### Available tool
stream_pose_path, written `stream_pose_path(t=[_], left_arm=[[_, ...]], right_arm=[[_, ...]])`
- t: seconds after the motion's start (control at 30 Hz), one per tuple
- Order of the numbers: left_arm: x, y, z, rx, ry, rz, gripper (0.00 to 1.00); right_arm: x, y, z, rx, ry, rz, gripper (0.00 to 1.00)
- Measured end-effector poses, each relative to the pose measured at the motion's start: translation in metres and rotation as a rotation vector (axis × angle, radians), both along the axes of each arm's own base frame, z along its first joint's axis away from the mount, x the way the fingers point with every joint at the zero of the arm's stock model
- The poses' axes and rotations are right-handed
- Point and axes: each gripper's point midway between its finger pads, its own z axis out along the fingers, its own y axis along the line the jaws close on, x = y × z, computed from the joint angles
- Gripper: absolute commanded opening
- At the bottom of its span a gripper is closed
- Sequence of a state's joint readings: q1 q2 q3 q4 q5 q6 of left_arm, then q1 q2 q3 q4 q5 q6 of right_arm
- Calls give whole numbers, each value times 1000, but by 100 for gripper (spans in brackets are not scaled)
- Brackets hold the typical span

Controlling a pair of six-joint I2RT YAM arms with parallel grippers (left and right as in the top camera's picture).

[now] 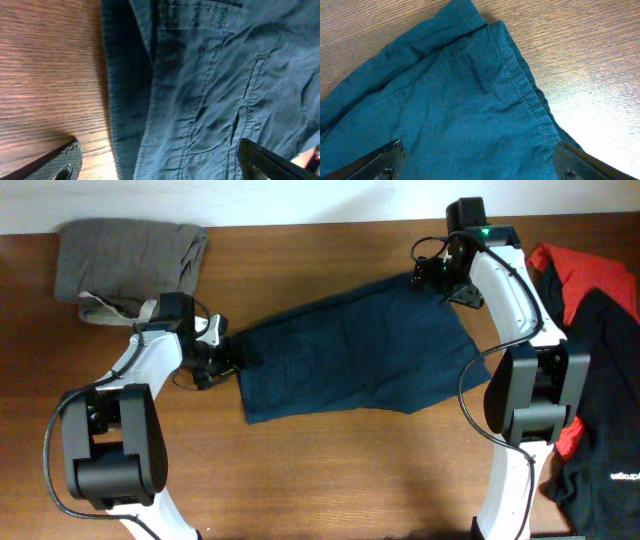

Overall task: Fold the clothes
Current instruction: 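Reach the left gripper to the shorts' left edge and grasp it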

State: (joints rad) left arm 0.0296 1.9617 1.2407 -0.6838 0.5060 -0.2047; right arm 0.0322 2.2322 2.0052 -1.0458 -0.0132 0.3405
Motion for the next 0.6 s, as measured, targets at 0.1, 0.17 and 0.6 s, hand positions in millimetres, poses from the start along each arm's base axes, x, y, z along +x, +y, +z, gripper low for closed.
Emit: stream_pose_path(t=[0.1, 0.17, 0.6], left_arm=[[1, -4, 0, -25, 6, -2, 99], [1, -6, 1, -38, 7, -4, 99], [5, -15, 0, -100, -2, -15, 94]], right_arm=[[0, 0, 0, 0, 0, 0, 99], [0, 0, 0, 0, 0, 0, 99], [-1, 0, 0, 0, 2, 0, 98]])
